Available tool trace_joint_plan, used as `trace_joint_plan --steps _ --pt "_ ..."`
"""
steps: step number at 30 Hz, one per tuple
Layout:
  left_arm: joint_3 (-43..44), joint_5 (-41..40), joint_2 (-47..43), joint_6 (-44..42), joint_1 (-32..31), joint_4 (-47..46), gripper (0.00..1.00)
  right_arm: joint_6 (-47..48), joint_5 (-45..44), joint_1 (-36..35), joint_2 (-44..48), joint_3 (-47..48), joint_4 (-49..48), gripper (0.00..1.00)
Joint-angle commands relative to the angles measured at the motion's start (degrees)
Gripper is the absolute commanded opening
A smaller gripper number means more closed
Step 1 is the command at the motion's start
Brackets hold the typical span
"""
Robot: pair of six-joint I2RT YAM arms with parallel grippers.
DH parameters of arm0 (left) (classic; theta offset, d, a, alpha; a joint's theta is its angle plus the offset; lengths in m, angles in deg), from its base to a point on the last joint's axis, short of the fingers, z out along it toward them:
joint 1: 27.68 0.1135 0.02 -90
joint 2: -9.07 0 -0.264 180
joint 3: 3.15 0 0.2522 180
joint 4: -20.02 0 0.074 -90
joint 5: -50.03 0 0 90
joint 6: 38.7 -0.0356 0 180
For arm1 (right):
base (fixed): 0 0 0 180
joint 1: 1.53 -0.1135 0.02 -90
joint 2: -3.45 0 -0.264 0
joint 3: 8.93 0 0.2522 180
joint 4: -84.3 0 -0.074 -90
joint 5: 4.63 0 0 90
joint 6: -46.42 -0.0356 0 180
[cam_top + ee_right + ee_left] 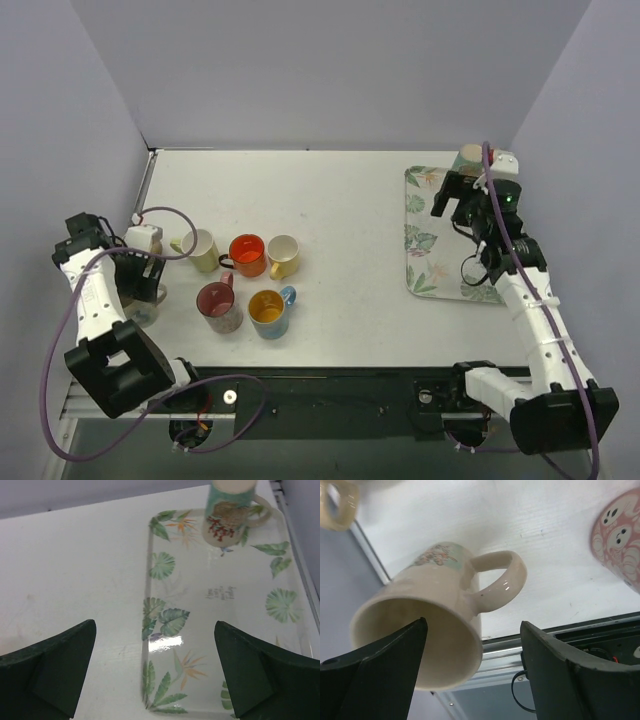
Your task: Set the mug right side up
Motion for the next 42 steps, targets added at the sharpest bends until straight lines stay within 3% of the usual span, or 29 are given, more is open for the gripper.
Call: trace_joint_plan --steps 1,5,8,9,11,14,21,27,33,39,42 --pt "9.9 5.5 -2.6 -1.5 0.2 4.8 0.86 -15.0 -10.7 6.7 -7.6 8.1 3.8 1.00" --pt "19.6 10.9 -3.0 3.3 -2.2 6.0 0.88 -24.9 -10.7 13.9 -16.4 14.2 4.1 1.00" --pt "23.9 5.7 -2.3 10.2 -14.9 1.6 0.89 -29.3 0.8 20.1 -22.4 17.8 -2.5 1.00" --pt "25.2 2.7 -1.6 12.5 -20.9 -0.9 0.89 -35.7 3.3 21.3 -26.9 19.2 -3.2 1.00" --pt "27.0 2.1 0.0 15.0 -28.7 -5.1 0.90 -41.4 5.1 24.1 -34.4 26.2 0.3 1.00" --pt "32.2 3.6 5.8 19.1 -34.4 -9.1 0.90 -45.4 0.9 25.3 -44.1 39.4 9.2 0.99" --pt "43.7 3.5 17.6 21.7 -43.3 -9.3 0.91 -59.3 -7.8 25.3 -60.5 52.2 12.6 0.94" --pt "47.0 5.2 23.4 20.0 -45.8 -6.4 0.92 -67.8 -10.8 25.8 -68.7 57.9 11.6 0.88" --pt "46.5 3.5 25.5 18.4 -45.9 -5.5 0.92 -69.0 -5.4 25.2 -79.7 69.8 11.6 0.79" --pt "46.4 2.4 27.0 18.6 -46.0 -6.0 0.93 -70.0 -3.0 24.4 -83.2 68.8 9.4 0.78" --pt "46.3 1.0 27.4 19.1 -46.0 -6.4 0.93 -69.9 -0.2 24.4 -84.9 69.6 6.5 0.66"
